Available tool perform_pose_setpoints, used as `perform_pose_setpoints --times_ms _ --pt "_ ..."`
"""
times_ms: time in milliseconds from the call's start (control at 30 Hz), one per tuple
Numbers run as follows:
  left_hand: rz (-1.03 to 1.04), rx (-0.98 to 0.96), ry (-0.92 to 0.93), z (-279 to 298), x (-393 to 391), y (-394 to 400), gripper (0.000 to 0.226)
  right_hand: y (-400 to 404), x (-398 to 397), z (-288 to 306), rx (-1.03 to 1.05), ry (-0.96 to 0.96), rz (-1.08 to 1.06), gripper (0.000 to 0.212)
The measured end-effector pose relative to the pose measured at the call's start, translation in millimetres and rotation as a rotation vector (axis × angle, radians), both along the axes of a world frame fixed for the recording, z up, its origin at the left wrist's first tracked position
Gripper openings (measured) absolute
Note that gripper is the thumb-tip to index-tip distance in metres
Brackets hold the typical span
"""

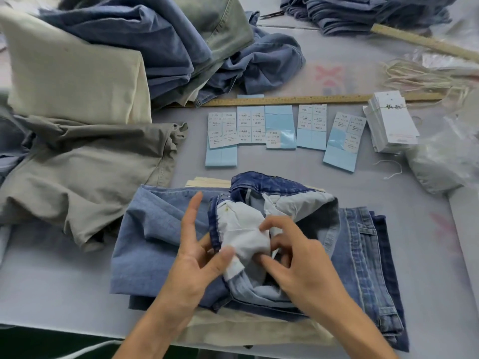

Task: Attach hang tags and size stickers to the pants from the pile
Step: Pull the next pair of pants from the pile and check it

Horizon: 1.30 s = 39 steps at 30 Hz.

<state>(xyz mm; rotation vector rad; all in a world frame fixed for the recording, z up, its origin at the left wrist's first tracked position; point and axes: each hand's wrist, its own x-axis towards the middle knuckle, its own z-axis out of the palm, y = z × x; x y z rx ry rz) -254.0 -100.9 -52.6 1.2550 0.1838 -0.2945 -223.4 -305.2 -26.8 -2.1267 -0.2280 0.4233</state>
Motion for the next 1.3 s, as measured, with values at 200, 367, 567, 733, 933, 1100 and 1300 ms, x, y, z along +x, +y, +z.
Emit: perform_pose_setpoints --times_ms 200,367,567,733,933,1100,1300 --pt "-0.164 0.231 0.025 -7 -5 4 0.115 -12 15 7 0.156 0.050 -0.118 0.044" --pt "-0.217 0.071 0.021 4 -2 18 0.109 -7 23 5 0.214 0.072 -0.145 0.026" --pt "-0.251 -0.337 0.016 5 2 17 0.080 -2 29 -1 0.199 0.050 -0.111 0.017" --pt "-0.056 -0.387 0.136 2 4 14 0.055 -11 14 7 0.111 -0.291 -0.029 0.033" --pt "0.107 -0.080 0.364 -9 6 24 0.084 -23 -6 11 -0.016 -0.200 0.576 0.020" --pt "0.128 0.247 0.199 -4 1 19 0.047 -43 -4 0 0.043 -0.362 0.040 0.023" --pt "0.199 1.040 -0.235 -5 -9 -7 0.037 -76 27 -25 0.372 0.273 -0.622 0.038"
